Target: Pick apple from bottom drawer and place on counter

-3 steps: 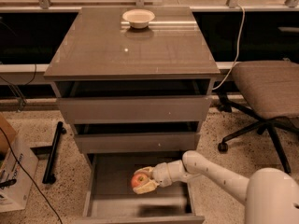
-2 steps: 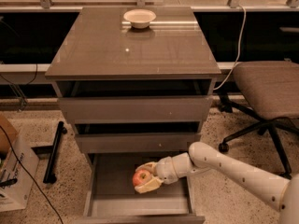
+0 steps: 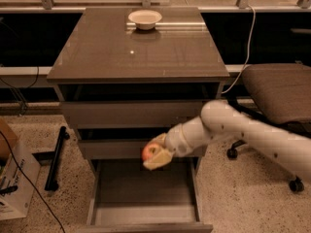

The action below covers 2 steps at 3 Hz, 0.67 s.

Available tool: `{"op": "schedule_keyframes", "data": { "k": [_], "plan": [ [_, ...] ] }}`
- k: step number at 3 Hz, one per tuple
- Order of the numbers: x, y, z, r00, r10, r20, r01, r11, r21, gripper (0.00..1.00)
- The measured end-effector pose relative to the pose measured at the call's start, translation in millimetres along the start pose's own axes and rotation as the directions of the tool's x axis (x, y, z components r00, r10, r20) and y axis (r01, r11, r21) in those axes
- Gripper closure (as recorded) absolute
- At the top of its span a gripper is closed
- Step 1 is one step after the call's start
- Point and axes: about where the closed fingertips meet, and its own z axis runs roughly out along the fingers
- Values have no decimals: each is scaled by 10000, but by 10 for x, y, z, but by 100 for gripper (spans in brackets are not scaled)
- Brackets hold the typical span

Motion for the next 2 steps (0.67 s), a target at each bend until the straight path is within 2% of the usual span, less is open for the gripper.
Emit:
{"op": "schedule_keyframes", "data": {
  "k": [1,2],
  "plan": [
    [-847,-297,-661,9918,-492,-1179,635,9906,1211,100],
    [-1119,-353,-826,9913,-677,-1128,848,9844,1541,100]
  ]
}}
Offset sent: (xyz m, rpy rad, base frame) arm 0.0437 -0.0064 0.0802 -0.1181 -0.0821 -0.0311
